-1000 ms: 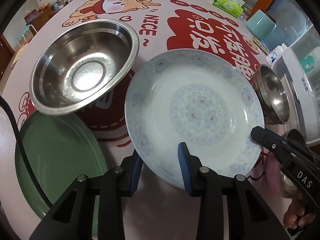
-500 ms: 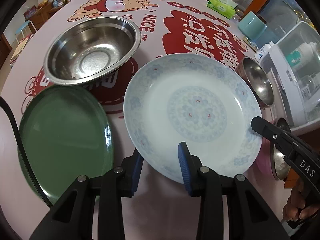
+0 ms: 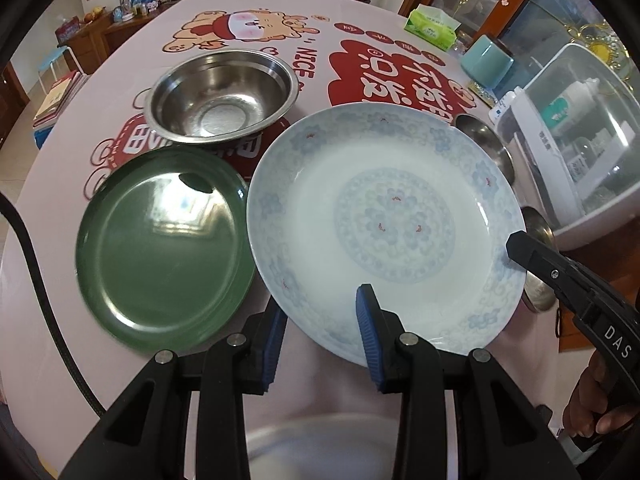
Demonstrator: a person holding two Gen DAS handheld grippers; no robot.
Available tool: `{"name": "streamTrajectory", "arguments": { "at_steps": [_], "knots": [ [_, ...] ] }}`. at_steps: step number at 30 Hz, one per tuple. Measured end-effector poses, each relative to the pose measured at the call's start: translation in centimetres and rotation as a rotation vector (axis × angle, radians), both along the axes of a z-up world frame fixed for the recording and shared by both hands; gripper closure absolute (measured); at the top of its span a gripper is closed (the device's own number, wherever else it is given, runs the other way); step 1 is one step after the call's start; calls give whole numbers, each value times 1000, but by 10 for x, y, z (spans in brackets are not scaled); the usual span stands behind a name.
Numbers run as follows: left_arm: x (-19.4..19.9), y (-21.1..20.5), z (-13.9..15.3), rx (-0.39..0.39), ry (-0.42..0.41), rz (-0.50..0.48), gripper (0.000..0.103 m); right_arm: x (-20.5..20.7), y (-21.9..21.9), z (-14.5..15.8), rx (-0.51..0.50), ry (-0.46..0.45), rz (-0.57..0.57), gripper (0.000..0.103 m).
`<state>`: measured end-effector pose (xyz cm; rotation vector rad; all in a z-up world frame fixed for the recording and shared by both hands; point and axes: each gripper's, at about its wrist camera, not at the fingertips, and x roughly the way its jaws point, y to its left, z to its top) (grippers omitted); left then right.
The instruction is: Organize plates and bowls
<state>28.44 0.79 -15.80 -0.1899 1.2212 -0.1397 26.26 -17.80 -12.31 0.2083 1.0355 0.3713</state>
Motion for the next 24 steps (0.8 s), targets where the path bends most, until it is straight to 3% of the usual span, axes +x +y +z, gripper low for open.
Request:
{"name": "streamTrajectory", "arguments": {
  "at_steps": [19,20,22,23,24],
  "knots": [
    [-96,38,-18,-1,72,35,69,-78,27,-17,9,14,71,90],
    [-102,41,-18,0,72,41,69,-83,29,-16,9,10,78,91],
    [-109,45,-17,11,69,55,69,-92,30,-14,32,-8,108,103],
    [-114,46,-14,-12,51,41,72,-97,35,-13,98,4,162,103],
    [-117,45,-12,-17,50,30,74,-104,45,-11,64,4,192,103]
  ]
}}
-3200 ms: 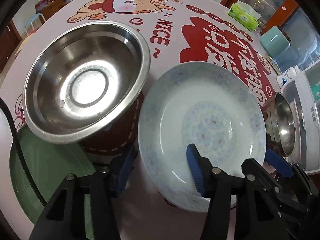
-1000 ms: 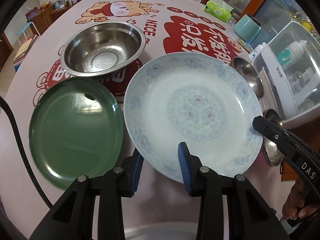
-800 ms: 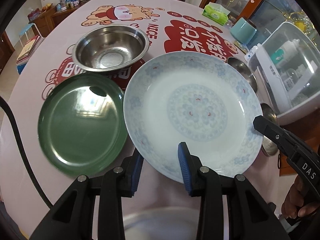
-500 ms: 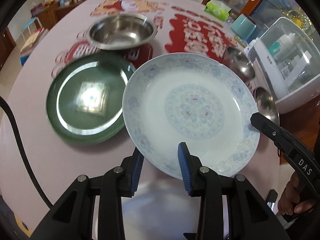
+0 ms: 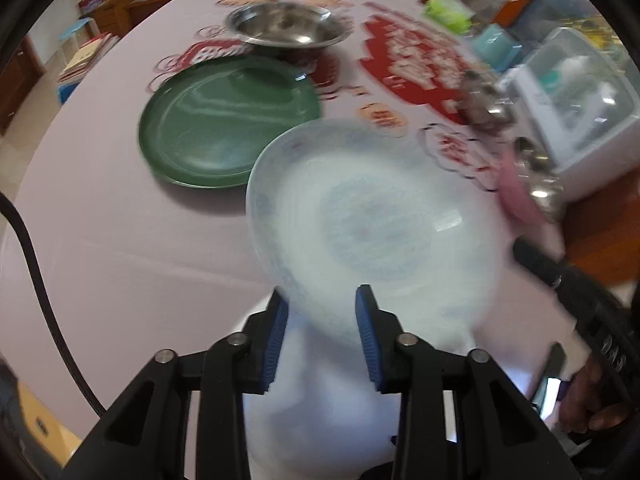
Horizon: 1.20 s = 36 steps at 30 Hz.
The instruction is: Organize plates and bowls
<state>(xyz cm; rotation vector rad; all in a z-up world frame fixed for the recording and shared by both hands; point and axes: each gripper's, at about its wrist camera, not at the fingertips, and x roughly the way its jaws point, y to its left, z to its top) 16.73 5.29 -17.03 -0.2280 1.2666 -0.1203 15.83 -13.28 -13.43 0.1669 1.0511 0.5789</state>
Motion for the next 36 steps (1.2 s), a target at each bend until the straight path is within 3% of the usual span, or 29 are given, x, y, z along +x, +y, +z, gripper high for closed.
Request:
{"name": "streamTrajectory", "arguments": {
  "at_steps": [2,8,29,36],
  "knots": [
    [-8,-5,7,27,-15,-26,78,-12,16,2,-61,-38,48,103],
    [-29,-6,19,41,-34,-45,78,-29,26,-2,-34,-26,54,103],
    [-23,16,13,50,-13,6,75,-24,1,-19,-17,73,-110,102],
    [-9,16,11,71,-9,17,71,-16,-12,-26,-6,100,-166,87]
  ]
}}
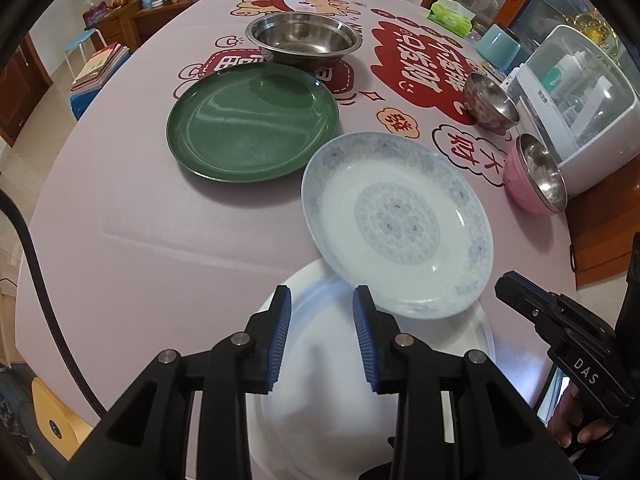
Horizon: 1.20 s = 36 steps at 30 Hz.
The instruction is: Organize plates and bowls
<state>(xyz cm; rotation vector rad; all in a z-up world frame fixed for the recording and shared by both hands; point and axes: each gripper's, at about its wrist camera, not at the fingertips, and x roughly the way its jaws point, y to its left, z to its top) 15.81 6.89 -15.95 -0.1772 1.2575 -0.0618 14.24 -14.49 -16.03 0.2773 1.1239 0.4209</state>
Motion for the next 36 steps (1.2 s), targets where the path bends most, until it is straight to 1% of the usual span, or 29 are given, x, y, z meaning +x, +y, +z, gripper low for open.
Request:
{"name": "streamTrajectory", "arguments": {
  "at_steps": [3,4,5,11,21,23,27,30,36],
  "knots": [
    [6,-1,-2,10,3,5,64,4,-4,-3,4,11,-14,79],
    [8,-2,-3,19,5,6,60,5,-5,-5,7,19,-20,79],
    [9,-2,-4,27,8,7,59,7,-7,-7,11,27,-25,79],
    [24,-4,-16,30,36,8,57,17,-13,-22,45,84,-51,78],
    [56,-6,-45,24,108,3,54,39,-21,-50,168,192,-90,76],
    [61,-6,-51,9,124,4,53,44,-21,-56,197,215,-98,76],
    [72,-3,-58,-61,142,23,52,52,-22,-67,246,260,-109,76],
    [77,-1,-63,-94,148,27,52,58,-21,-74,277,290,-110,76],
    [86,-3,-69,-160,161,27,52,66,-18,-80,334,305,-104,76]
  ]
}}
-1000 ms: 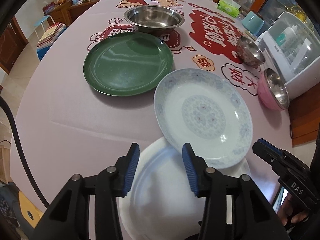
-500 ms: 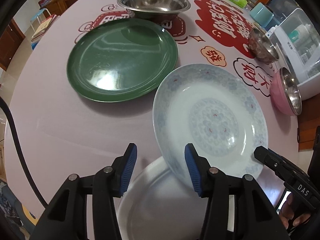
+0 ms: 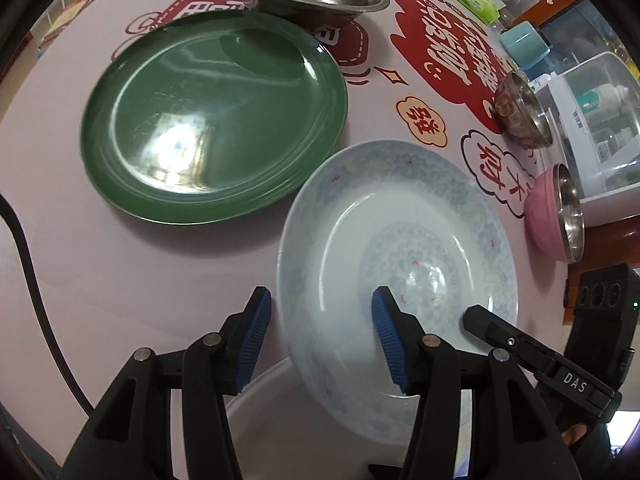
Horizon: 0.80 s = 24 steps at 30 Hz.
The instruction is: Organize plates and bowls
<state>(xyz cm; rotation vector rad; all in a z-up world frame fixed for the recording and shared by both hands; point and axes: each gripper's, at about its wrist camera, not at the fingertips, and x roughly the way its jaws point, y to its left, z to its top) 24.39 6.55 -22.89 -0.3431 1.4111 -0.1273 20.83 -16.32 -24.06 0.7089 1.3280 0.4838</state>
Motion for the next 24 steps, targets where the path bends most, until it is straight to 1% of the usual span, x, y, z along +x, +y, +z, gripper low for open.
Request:
{"name": "streamTrajectory", "arguments": {
  "at_steps": [3,4,5,9,12,18,24],
  "knots": [
    [2,-3,-1,-14,0,-8,52,1,2,-2,7,4,10,81],
    [2,-5,-1,-17,-2,-13,53,2,2,-3,10,3,8,82],
    [2,-6,-1,-21,-6,-17,56,2,1,-3,15,2,7,82],
    [0,-6,0,-25,-12,-17,57,2,0,-5,40,4,1,84],
    [0,-3,1,-28,-21,-11,61,1,-1,-3,32,-2,12,84],
    [-7,-3,7,-36,-41,-22,62,-5,-1,6,16,-29,33,84],
    [-25,-1,22,-52,-84,-24,62,-16,2,25,-14,-88,68,84]
  ]
}}
